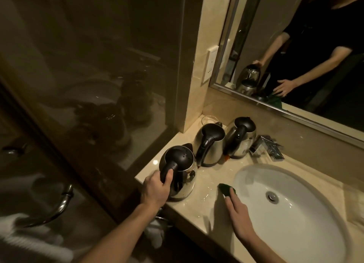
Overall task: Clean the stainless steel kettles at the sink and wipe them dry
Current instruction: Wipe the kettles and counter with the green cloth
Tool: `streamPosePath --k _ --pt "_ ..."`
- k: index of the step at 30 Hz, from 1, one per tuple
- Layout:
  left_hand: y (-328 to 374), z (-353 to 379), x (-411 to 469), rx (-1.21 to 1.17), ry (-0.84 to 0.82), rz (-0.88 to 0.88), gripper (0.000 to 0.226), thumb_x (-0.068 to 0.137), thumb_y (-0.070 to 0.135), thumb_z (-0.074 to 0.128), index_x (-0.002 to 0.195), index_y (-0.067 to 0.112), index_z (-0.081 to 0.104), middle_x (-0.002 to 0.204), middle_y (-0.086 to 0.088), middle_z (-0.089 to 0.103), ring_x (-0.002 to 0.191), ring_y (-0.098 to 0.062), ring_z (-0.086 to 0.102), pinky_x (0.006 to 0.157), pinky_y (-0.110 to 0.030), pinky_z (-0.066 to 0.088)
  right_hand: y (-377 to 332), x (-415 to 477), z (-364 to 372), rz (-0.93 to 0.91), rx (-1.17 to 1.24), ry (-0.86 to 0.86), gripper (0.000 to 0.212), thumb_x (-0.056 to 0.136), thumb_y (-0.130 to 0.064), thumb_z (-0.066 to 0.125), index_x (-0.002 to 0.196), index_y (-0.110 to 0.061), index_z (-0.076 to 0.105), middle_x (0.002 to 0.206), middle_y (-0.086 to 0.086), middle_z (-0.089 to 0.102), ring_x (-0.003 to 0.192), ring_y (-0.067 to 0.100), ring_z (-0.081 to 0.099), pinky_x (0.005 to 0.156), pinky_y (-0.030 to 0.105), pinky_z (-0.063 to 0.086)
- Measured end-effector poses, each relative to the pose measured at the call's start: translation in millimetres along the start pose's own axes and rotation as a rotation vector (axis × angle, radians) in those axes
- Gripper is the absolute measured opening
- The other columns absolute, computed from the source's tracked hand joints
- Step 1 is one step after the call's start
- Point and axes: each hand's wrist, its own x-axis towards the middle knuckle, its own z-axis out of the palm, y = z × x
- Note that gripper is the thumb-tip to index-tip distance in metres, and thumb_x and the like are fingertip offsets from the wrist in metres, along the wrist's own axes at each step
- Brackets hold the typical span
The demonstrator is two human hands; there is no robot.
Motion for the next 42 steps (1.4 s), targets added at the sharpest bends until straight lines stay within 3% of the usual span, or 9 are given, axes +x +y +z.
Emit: streamPosePath --k 10,15,19,24,27,30,34,36,42 --pt "19.7 24.2 -33.7 0.007 -0.058 0.032 0.031 0.098 0.051 0.047 0.082 0.024 0.051 0.072 0.007 0.052 0.062 -0.003 0.053 0.041 -0.010 0.037 1.2 -17.4 -11.5 -0.063 0.127 0.160 0.056 0.096 -0.049 0.035 0.147 -0.028 0.029 0.128 -0.002 0.053 0.108 0.017 0.048 0.091 0.032 0.032" --pt "35.4 45.4 -45.2 -0.009 -0.117 0.062 0.034 0.097 0.054 0.044 0.083 0.025 0.052 0.074 0.002 0.056 0.066 -0.012 0.060 0.049 -0.015 0.037 -5.4 -20.0 -20.6 -0.036 0.248 0.213 0.056 0.099 -0.047 0.034 0.150 -0.023 0.026 0.147 0.000 0.039 0.131 0.020 0.035 0.110 0.037 0.024" --pt "52.1 69.3 -52.8 -0.017 -0.155 0.101 0.037 0.097 0.055 0.040 0.084 0.023 0.053 0.072 0.002 0.056 0.065 -0.012 0.058 0.049 -0.019 0.035 -19.1 -22.6 -25.7 -0.068 0.330 0.255 0.062 0.096 -0.055 0.032 0.150 -0.025 0.024 0.153 -0.007 0.030 0.136 0.009 0.024 0.110 0.028 0.016" --pt "75.5 95.3 -58.5 -0.085 -0.117 0.143 0.048 0.097 0.058 0.028 0.077 0.021 0.052 0.065 0.001 0.055 0.062 -0.018 0.055 0.053 -0.028 0.033 -40.4 -21.4 -25.1 -0.074 0.464 0.301 0.053 0.100 -0.043 0.032 0.150 -0.026 0.026 0.151 -0.005 0.033 0.141 0.012 0.022 0.117 0.042 0.017" --pt "86.9 106.8 -59.3 -0.299 -0.147 -0.010 0.058 0.098 0.059 0.032 0.074 0.015 0.060 0.069 -0.006 0.061 0.069 -0.026 0.061 0.060 -0.033 0.044 -49.0 -21.8 -24.6 -0.041 0.594 0.370 0.050 0.102 -0.040 0.031 0.149 -0.026 0.028 0.149 -0.008 0.035 0.141 0.011 0.022 0.117 0.040 0.017" --pt "96.2 109.5 -53.4 -0.529 -0.263 -0.306 0.068 0.100 0.060 0.035 0.094 -0.001 0.065 0.078 -0.023 0.061 0.069 -0.036 0.063 0.061 -0.041 0.051 -57.9 -24.0 -16.5 -0.027 0.706 0.375 0.050 0.102 -0.039 0.032 0.150 -0.024 0.027 0.140 -0.013 0.037 0.137 0.009 0.025 0.116 0.037 0.019" --pt "97.9 106.6 -48.3 -0.476 -0.317 -0.248 0.066 0.101 0.058 0.032 0.092 0.003 0.067 0.079 -0.021 0.063 0.073 -0.035 0.063 0.068 -0.043 0.052 -63.1 -24.0 -2.1 -0.008 0.761 0.356 0.053 0.101 -0.041 0.033 0.150 -0.030 0.018 0.135 -0.021 0.032 0.123 -0.010 0.030 0.107 0.022 0.023" --pt "99.8 103.6 -46.5 -0.438 -0.330 -0.229 0.065 0.102 0.058 0.030 0.084 0.007 0.067 0.078 -0.018 0.065 0.076 -0.035 0.065 0.077 -0.050 0.055 -59.6 -24.1 3.0 0.033 0.769 0.329 0.056 0.100 -0.043 0.033 0.151 -0.031 0.013 0.141 -0.017 0.029 0.125 -0.006 0.026 0.104 0.020 0.024" --pt "103.6 97.2 -44.1 -0.376 -0.355 -0.206 0.076 0.099 0.064 0.027 0.091 -0.001 0.066 0.081 -0.025 0.063 0.083 -0.047 0.065 0.083 -0.057 0.053 -51.3 -23.2 2.1 0.184 0.865 0.212 0.058 0.098 -0.051 0.033 0.149 -0.025 0.022 0.150 0.005 0.034 0.136 0.021 0.034 0.113 0.047 0.030"
